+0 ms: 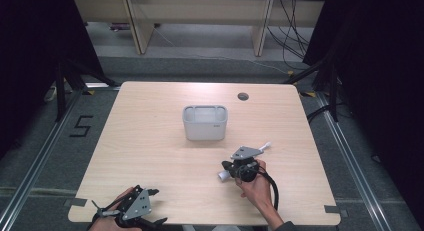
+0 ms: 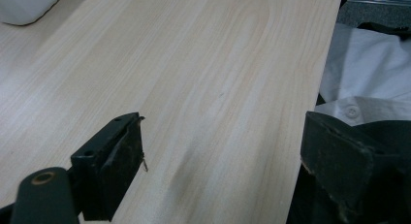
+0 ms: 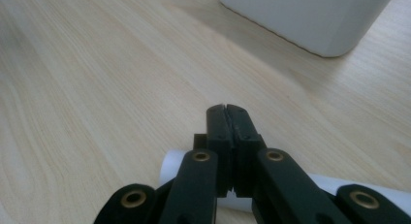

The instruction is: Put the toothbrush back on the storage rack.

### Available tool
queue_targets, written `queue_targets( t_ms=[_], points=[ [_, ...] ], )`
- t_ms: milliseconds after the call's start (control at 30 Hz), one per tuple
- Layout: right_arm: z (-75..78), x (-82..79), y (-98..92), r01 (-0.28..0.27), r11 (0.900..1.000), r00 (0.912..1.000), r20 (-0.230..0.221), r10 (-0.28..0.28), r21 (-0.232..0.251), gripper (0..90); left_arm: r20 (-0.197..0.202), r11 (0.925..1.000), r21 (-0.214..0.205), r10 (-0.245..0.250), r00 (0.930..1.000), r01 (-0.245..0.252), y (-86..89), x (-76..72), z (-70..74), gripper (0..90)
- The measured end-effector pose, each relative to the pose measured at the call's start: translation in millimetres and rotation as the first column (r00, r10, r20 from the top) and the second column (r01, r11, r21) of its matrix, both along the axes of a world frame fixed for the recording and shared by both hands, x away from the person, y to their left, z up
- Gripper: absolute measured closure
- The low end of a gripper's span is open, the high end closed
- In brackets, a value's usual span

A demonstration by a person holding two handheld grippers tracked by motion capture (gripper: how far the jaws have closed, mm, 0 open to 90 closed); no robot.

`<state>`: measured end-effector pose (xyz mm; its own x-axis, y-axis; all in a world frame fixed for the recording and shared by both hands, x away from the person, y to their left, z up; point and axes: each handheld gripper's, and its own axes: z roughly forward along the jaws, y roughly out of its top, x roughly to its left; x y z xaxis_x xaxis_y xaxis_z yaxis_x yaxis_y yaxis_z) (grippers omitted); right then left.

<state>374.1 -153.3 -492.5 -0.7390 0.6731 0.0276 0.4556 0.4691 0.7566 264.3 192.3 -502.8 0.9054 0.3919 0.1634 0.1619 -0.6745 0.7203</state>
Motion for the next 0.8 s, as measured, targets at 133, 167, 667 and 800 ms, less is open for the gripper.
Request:
queue_targets(
  t_ms=[133,167,667,800],
  points=[
    [-0.9,-0.3,2.8,0.007,0.9999,0.9998,-0.017,-0.007,0.007,89.1,0.006,1.0000,-0.004,-0.008,0.9999,0.008,0.7,1.2,0.4,14.8],
    [-1.1,-1.3,3.8,0.008,1.0000,0.9995,-0.030,-0.008,0.004,89.1,0.006,0.9999,-0.007,-0.009,0.9999,0.009,0.7,0.9,0.3,14.8],
    [-5.4,-2.0,5.4,-0.034,0.9992,0.9991,-0.027,0.033,-0.023,88.4,0.003,1.0000,0.000,-0.009,1.0000,0.009,1.0,0.6,1.5,14.8],
    [-5.4,-5.8,5.0,-0.023,0.9992,0.9981,-0.058,0.021,-0.032,88.0,0.012,1.0000,0.003,-0.006,0.9999,0.006,1.3,0.2,2.3,14.8]
  ],
)
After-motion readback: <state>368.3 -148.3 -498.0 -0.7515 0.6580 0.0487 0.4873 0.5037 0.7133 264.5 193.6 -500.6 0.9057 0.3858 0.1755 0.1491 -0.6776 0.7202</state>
